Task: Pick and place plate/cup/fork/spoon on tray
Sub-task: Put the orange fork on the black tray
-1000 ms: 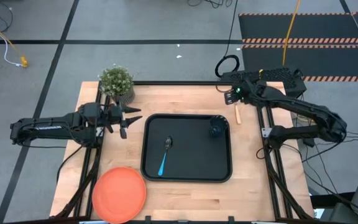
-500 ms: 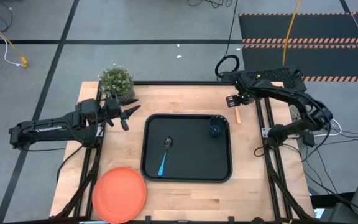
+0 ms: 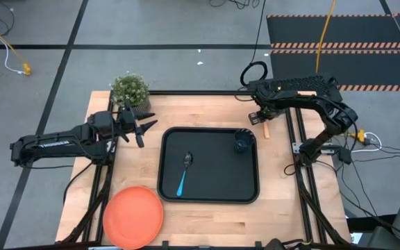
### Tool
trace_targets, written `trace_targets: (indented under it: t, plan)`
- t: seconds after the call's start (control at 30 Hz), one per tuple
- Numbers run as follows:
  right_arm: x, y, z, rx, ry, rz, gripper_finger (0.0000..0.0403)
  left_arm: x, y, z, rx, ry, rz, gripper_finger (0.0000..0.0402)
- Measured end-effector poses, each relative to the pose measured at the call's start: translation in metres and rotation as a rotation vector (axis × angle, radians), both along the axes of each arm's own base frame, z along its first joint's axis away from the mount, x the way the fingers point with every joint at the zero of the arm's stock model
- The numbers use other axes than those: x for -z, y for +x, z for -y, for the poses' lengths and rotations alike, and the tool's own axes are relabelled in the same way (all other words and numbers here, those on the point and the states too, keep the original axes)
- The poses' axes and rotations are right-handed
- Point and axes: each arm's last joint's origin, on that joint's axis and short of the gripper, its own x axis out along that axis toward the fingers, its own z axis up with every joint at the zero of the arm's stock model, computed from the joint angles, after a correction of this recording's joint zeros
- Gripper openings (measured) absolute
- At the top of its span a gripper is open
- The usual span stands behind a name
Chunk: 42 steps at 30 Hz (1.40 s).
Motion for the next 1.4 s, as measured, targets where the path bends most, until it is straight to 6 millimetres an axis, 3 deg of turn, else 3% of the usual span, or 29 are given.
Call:
trace_targets:
  t: [0.13,0.33,0.6,0.73,0.83,0.97,1.17,1.4]
  plan:
    - [-0.003,-0.001,0.0,-0.055,-0.02,-0.024,0.002,0.0,0.0,0.0,0.0,0.0,0.0,0.0136]
    - [-0.033,0.0,-0.007,-0.091,-0.114,0.052,0.0009,0.0,0.0,0.0,0.0,-0.001,0.001,0.0136]
    - [-0.12,0.011,-0.047,-0.208,-0.363,0.329,0.0007,0.0,0.0,0.0,-0.001,-0.003,0.002,0.0136]
    - [-0.168,0.022,-0.076,-0.337,-0.516,0.587,0.0007,0.0,0.0,0.0,-0.001,-0.003,0.002,0.0136]
    - [-0.185,0.038,-0.099,-0.49,-0.58,0.714,0.0007,0.0,0.0,0.0,-0.001,-0.003,0.003,0.0136]
    - [-0.179,0.077,-0.127,-0.642,-0.533,0.841,0.0006,0.0,0.0,0.0,-0.001,-0.003,0.003,0.0136]
    - [-0.146,0.151,-0.148,-0.71,-0.318,1.108,0.0006,0.0,0.0,0.0,-0.001,-0.009,0.007,0.0136]
    - [-0.117,0.212,-0.158,-0.778,-0.175,1.053,0.0006,0.0,0.0,0.0,-0.001,-0.007,0.004,0.0136]
